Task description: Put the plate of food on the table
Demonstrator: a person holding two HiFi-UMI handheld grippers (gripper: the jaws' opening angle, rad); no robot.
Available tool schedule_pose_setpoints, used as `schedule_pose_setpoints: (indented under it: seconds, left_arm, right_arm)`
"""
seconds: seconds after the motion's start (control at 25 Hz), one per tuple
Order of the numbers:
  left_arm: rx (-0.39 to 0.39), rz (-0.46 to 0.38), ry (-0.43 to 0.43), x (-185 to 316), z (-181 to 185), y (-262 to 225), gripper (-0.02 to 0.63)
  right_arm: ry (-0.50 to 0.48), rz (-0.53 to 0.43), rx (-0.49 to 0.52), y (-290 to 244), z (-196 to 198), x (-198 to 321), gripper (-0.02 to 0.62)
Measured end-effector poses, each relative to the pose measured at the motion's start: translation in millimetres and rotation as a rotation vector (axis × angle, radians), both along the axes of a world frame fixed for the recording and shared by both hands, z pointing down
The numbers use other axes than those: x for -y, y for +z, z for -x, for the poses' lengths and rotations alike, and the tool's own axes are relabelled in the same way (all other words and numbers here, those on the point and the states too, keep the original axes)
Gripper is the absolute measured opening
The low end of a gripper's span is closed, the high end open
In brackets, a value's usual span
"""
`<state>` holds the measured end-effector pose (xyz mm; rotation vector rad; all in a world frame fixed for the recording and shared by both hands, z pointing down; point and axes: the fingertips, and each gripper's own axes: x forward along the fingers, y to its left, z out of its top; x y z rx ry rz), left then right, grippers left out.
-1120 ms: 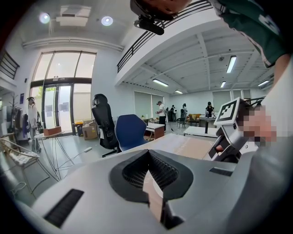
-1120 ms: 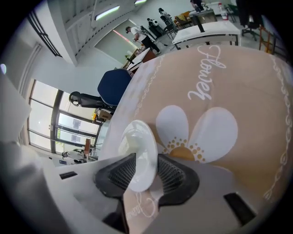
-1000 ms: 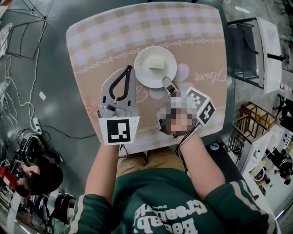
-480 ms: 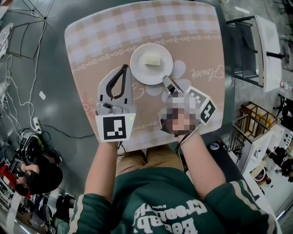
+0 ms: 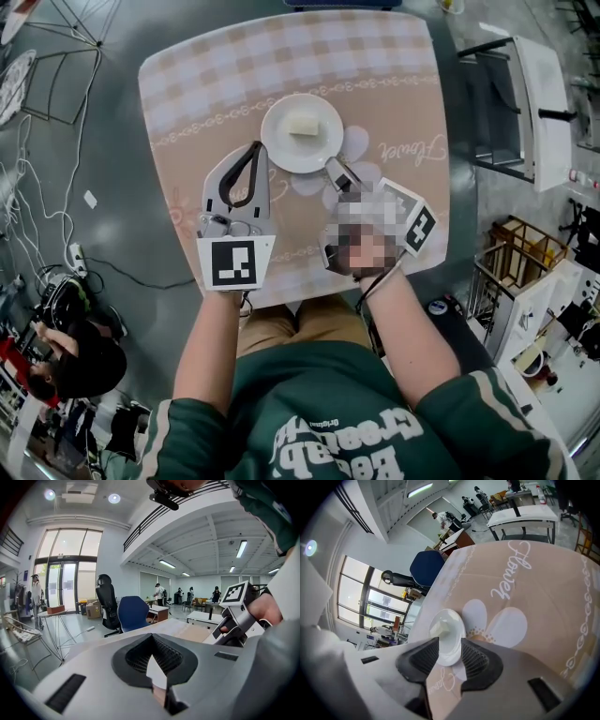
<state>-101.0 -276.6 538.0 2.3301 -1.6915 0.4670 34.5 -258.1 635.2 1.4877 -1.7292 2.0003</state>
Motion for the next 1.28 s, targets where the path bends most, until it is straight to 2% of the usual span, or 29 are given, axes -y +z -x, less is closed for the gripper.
schedule_pose_setpoints:
  seconds: [0.32, 0.84, 1.04, 1.16, 1.2, 1.28]
  left_arm:
    - [0.011, -0.018, -0.015, -6, 6, -22, 0.009]
    - [0.032, -0.102, -0.055, -3, -17, -83, 0.009]
    - [0.009, -0.122, -0.070, -12, -19, -110, 0.009]
    - [-0.009, -0.127, -0.061, -15, -19, -129, 0.009]
    - [-0.008, -0.124, -0.053, -16, -19, -135, 0.009]
    - [0.002, -0.121, -0.031, -19, -20, -149, 0.009]
  right_arm:
    - [-0.032, -0.067, 0.041, -32, 7, 1, 0.141]
    - [-0.207, -0.250, 0.011, -85, -12, 21, 0.141]
    - [-0.284, -0.368, 0.027, -120, -8, 23, 0.141]
    - [-0.363, -0.475, 0.031, -150, 2, 23, 0.140]
    - [-0.393, -0.512, 0.033, -162, 7, 23, 0.134]
    - [-0.447, -0.580, 0.037, -186, 15, 20, 0.082]
